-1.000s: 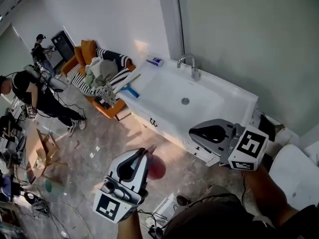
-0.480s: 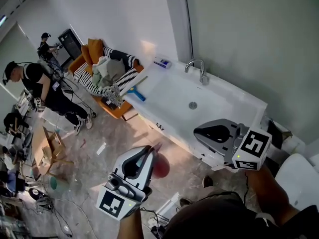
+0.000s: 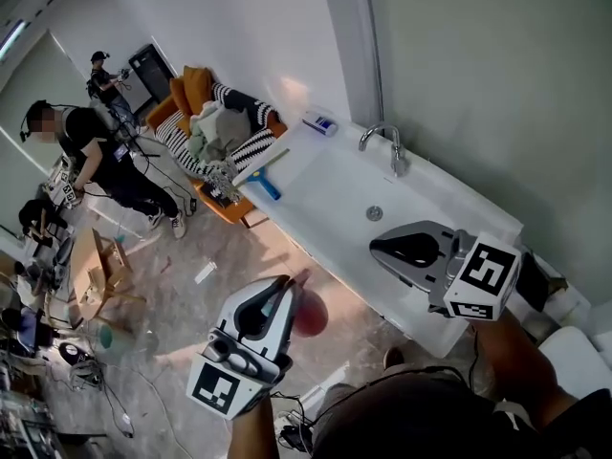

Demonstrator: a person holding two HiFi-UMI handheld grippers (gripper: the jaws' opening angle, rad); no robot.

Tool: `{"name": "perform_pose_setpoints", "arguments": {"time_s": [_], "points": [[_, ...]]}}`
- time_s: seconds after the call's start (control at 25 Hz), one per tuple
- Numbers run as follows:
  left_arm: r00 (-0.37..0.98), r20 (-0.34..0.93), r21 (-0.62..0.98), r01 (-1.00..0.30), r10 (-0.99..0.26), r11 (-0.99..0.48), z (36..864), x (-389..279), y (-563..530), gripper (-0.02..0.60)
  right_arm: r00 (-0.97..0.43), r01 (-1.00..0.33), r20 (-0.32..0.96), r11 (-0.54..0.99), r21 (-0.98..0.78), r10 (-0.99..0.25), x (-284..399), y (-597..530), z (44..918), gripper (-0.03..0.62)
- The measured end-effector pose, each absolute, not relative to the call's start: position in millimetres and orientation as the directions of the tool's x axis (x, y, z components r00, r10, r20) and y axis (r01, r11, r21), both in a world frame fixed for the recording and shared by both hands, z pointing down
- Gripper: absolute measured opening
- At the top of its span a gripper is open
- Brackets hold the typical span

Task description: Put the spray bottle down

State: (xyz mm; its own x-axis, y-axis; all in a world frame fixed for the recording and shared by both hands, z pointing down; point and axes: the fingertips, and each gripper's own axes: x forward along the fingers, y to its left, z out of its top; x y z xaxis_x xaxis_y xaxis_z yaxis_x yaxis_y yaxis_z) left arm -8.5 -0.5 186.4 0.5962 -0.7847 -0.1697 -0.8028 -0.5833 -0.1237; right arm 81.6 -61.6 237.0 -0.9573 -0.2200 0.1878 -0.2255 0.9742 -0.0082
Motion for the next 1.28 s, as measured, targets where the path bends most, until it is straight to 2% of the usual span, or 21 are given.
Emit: {"name": "perform_pose_setpoints", "arguments": {"time_s": [0.28, 0.64, 1.28], "points": [[0.601, -0.148, -0.122, -0.799, -0.785, -0.589, 190, 0, -18, 0.023, -0.958, -0.225, 0.190, 0.974, -0.033, -0.215, 86, -80, 247, 0.009], [0.650, -0.151, -0.117, -0.760, -0.744, -0.640, 189, -13, -38, 0.023, -0.943, -0.285, 0.191, 0.958, -0.034, -0.274, 74, -92, 245, 0.009], [0.707, -0.190, -0.128, -0.706, -0.682, -0.696, 184, -98, -52, 0.023, -0.917, -0.354, 0.197, 0.935, 0.003, -0.347, -7, -99, 237, 0.009]]}}
